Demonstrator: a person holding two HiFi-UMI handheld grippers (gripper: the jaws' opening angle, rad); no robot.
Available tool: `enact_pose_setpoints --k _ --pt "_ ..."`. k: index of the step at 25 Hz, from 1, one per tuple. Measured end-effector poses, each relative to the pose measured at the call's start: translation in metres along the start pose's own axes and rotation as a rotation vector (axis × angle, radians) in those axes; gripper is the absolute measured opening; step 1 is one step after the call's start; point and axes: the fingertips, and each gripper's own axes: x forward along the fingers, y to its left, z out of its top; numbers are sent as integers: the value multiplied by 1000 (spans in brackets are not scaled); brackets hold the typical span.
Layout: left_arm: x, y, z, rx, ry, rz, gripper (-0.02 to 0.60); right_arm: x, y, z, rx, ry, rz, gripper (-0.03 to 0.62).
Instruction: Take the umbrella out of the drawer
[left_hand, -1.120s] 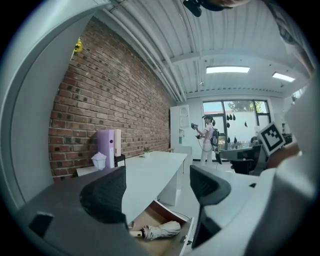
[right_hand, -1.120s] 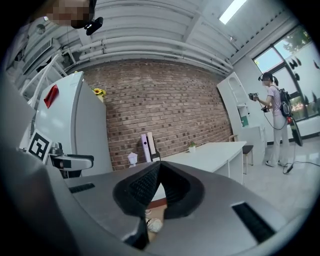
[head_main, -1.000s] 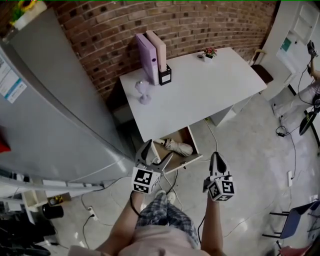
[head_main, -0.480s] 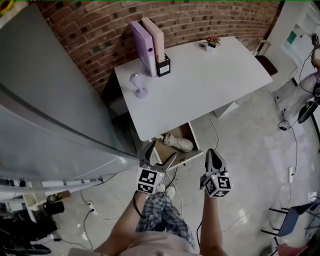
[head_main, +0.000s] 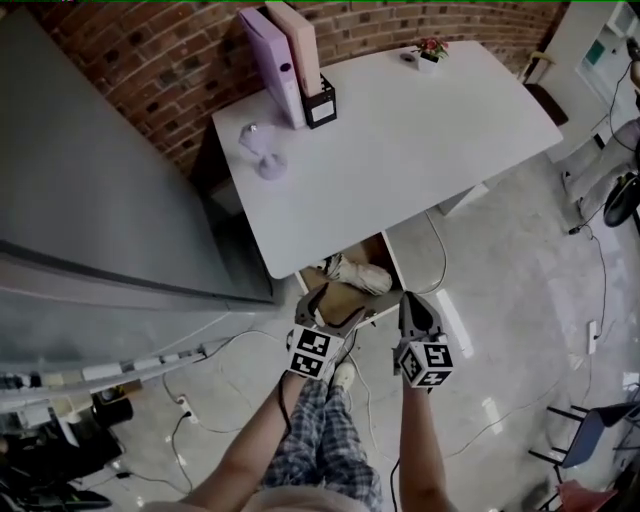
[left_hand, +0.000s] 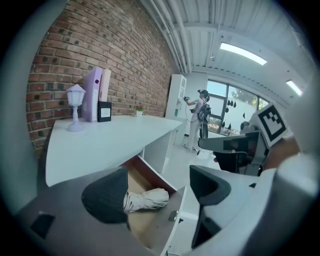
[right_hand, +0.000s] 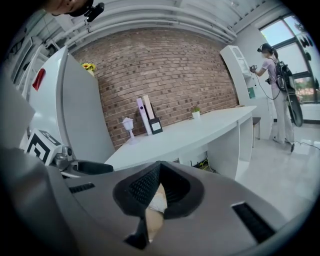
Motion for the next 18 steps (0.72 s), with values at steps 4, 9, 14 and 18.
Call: enact_pose_setpoints --k 4,9,14,18 --pt "39 14 -21 -7 73 -36 385 26 -9 -21 6 38 5 18" --pt "85 27 -46 48 182 -77 384 53 -21 -37 -11 76 17 18" --pt "122 32 -78 246 312 -132 385 78 -34 -54 -10 117 32 18" --pt "145 34 -113 417 430 -187 385 94 -43 -73 8 166 29 18"
